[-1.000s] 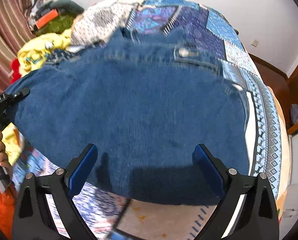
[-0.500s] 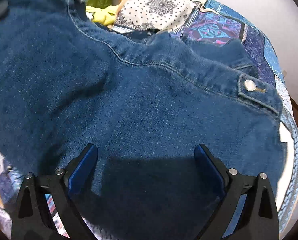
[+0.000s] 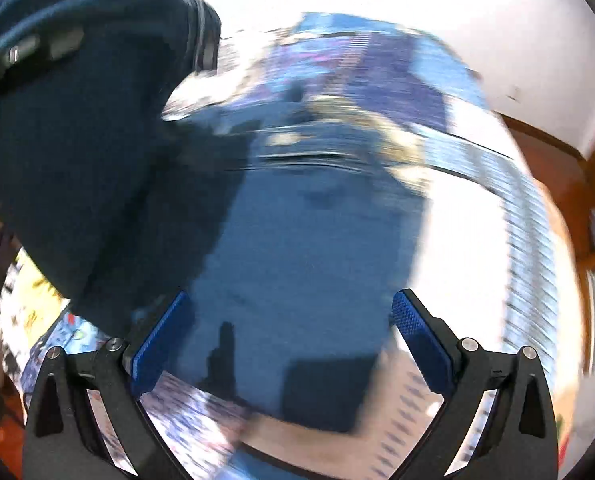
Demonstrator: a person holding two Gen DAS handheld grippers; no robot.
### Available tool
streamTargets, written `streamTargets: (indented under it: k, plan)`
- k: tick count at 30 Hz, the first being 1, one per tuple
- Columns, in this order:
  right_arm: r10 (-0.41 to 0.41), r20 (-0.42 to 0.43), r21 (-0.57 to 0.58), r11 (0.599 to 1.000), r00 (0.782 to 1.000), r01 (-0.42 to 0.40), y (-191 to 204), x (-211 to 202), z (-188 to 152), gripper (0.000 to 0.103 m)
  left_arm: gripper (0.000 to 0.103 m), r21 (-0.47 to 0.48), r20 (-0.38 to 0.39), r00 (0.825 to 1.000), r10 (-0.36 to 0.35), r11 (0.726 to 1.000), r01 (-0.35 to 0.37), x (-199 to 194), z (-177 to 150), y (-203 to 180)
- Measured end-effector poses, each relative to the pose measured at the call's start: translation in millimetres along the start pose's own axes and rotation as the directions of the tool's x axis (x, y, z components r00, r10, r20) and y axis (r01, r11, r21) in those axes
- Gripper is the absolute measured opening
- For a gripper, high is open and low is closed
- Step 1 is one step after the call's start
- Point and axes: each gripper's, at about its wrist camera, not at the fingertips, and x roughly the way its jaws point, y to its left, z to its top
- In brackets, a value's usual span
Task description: Fold large clothes
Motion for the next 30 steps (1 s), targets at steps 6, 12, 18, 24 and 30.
streamTargets:
  k: [6,12,18,24,30]
  plan:
    - [-0.117,0.007,0.106,0.988,0.993,0.115,-62.7,-29.9,-34.2,0.100,0.024,0.169,-0.243,0.970,0.004,0.985,0.038,64.3,-70.8,-56.3]
    - [-0.141,-0.012,0.161,0.977,0.990,0.141,-91.5,-45.8,-62.0,0.100,0.027,0.324,-0.380,0.922,0.073,0.944,0.059,78.0,-115.5,-68.7]
    - [-0.150,0.024,0.158,0.977,0.988,0.145,-90.3,-63.6,-60.3,0.100,0.064,0.300,-0.480,0.877,0.009,0.941,0.154,53.2,-112.7,-71.4]
    - [-0.121,0.121,0.128,0.986,0.985,0.106,-71.5,-92.0,-52.1,0.100,0.080,0.353,-0.427,0.902,0.057,0.929,0.108,8.2,-101.4,-66.8]
    - [-0.073,0.169,0.042,0.997,0.983,0.067,-34.4,-84.2,-28.2,0.100,0.097,0.398,-0.228,0.951,0.207,0.912,-0.103,-23.5,-65.5,-26.5]
